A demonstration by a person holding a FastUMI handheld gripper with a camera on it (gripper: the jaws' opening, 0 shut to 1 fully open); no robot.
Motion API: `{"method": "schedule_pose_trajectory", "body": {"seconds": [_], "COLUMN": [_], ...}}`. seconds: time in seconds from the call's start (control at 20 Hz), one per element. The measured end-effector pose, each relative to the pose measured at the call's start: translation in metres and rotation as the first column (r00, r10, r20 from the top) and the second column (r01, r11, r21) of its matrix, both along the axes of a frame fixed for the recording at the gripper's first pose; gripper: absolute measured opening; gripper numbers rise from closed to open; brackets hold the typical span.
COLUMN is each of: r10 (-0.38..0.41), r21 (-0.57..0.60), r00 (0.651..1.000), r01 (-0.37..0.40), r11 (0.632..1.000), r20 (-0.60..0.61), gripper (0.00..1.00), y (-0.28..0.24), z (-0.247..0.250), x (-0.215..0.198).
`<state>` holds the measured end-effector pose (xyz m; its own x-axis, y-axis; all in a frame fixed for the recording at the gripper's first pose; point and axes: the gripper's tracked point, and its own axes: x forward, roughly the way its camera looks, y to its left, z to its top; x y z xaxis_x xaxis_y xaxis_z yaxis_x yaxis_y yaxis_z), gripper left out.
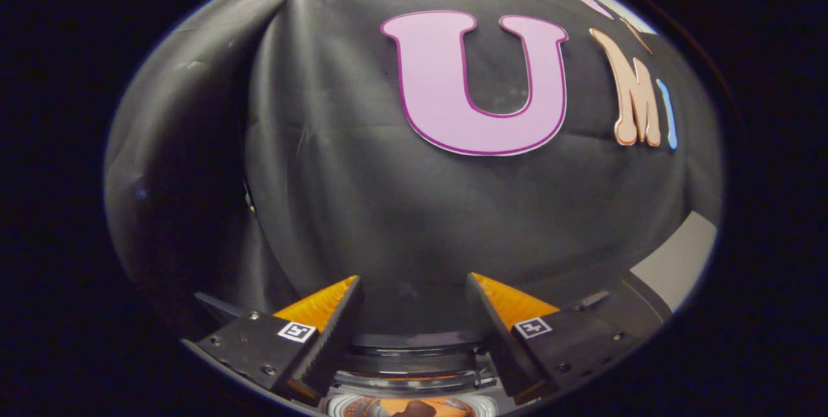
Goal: Put the clothes into the washing machine and then close the washing machine lid.
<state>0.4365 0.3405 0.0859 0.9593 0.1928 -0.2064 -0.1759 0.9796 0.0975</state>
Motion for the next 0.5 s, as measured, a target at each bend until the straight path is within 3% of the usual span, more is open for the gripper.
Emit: {"method": "schedule_pose_trajectory", "body": {"seconds": [0.5], "r10": [0.009], "r21": [-0.012], "r00": [1.0], "r01": [-0.009], "r11": [1.0], "r20": [0.001], "gripper": [0.96], "y": [-0.0007], "z": [0.0028], "x": [-0.0008]}}
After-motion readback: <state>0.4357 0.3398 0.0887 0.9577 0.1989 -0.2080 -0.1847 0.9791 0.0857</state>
